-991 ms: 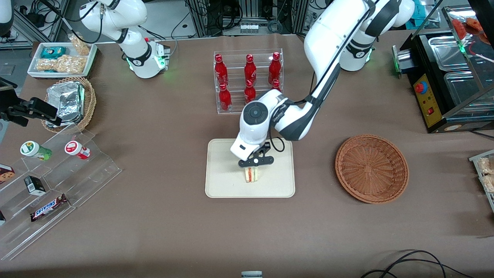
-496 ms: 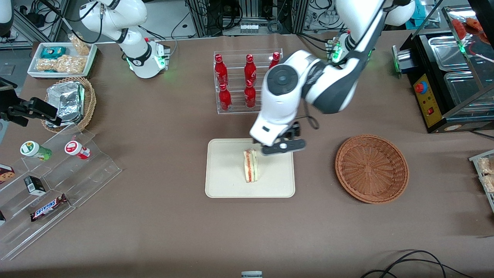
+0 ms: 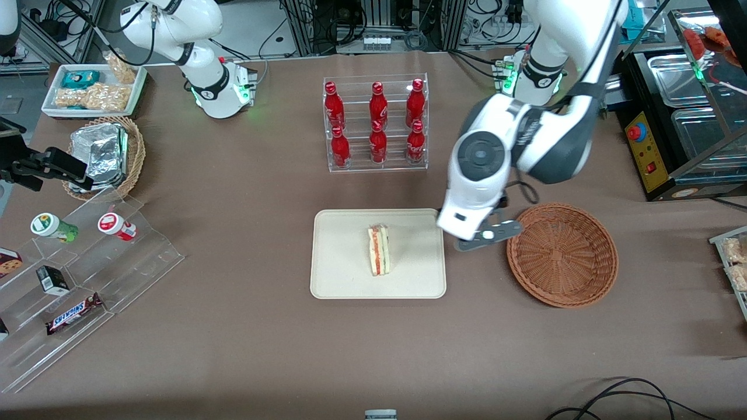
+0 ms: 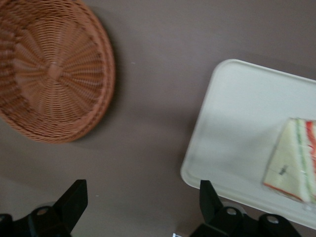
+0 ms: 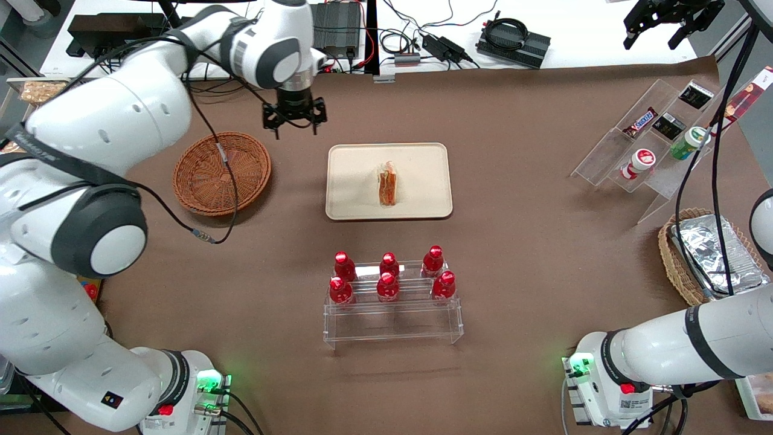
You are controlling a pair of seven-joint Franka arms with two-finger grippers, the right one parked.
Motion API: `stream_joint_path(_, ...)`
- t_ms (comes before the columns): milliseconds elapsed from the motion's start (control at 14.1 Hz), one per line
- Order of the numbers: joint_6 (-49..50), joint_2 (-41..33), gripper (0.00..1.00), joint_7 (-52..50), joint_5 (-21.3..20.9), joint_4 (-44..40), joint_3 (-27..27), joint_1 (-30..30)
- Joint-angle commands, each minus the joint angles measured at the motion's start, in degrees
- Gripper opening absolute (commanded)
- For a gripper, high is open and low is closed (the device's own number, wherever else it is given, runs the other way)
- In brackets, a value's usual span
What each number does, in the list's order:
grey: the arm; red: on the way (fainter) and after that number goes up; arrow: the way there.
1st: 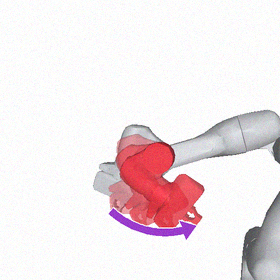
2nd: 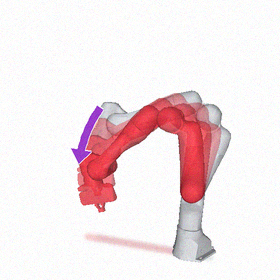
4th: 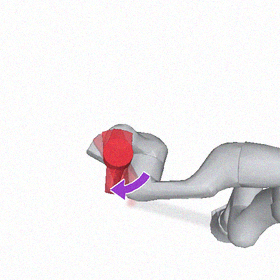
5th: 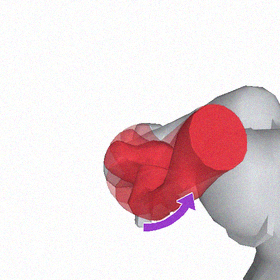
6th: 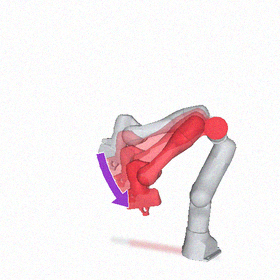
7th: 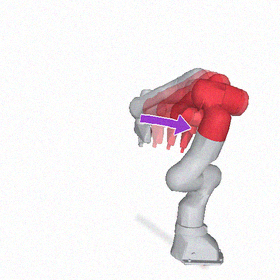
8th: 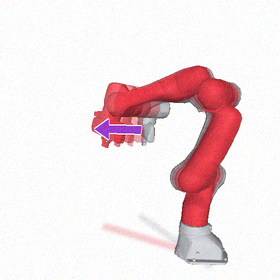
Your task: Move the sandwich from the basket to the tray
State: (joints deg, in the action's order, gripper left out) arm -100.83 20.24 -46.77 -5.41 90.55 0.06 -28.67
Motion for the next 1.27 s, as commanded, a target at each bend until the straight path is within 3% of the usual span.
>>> stream_joint_path(0, 0.5, -7.0, 1.0, 5.4, 0.1, 6.6, -0.3, 4.2)
stream_joint_path(354, 1.3, -15.0, 1.0, 16.8, 0.3, 12.8, -0.3, 12.1)
stream_joint_path(779, 7.8, -20.0, 1.0, 30.1, 2.6, 12.7, -0.9, 20.3)
stream_joint_path(1204, 10.8, -20.9, 1.0, 38.6, 3.5, 9.6, 8.6, 32.8)
